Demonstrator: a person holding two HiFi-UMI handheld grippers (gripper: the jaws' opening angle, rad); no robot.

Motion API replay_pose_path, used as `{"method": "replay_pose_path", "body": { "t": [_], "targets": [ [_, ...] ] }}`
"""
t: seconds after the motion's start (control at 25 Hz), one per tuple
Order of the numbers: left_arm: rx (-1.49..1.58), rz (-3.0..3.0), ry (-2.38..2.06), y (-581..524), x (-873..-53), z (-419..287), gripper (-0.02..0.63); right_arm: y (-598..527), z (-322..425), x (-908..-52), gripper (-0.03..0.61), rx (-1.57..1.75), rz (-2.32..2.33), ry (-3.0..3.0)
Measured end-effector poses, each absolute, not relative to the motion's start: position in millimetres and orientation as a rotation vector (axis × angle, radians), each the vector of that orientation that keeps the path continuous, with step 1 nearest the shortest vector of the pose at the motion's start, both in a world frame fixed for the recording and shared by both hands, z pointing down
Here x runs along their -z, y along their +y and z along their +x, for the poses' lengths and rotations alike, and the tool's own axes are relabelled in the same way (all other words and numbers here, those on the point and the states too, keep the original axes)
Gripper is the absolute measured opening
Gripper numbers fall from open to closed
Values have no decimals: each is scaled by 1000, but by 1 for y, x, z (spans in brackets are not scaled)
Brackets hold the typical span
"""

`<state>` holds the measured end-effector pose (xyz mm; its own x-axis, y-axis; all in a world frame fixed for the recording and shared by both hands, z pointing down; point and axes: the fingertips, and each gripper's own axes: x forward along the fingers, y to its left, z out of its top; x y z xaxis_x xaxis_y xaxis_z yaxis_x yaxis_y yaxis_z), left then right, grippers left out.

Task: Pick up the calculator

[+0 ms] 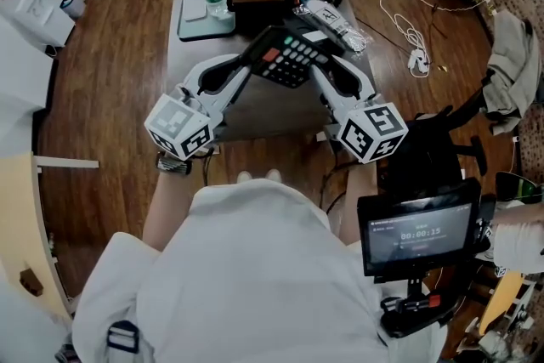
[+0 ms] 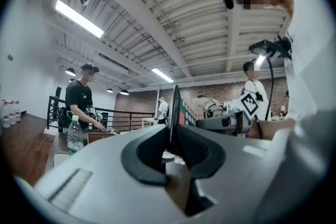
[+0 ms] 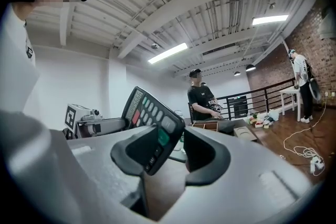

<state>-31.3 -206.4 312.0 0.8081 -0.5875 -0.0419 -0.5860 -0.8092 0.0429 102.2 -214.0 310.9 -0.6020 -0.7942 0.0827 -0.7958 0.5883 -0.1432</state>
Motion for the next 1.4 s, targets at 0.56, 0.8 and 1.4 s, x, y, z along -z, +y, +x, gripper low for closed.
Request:
{"method": "replay_pose_path", "body": {
  "t": [0.56,0.8,1.4],
  "targets": [
    [94,2974,-861,-189,-299,-59,63,-192,70,-298,153,-202,1437,-2746],
    [41,2886,-865,-178,-344,-67,64,-182,64,-339,153,-336,1423,-2677],
    [29,2904,-904,-104,-336,-49,66,-110,80,-335,153,-284,1376,-2736]
  ]
}}
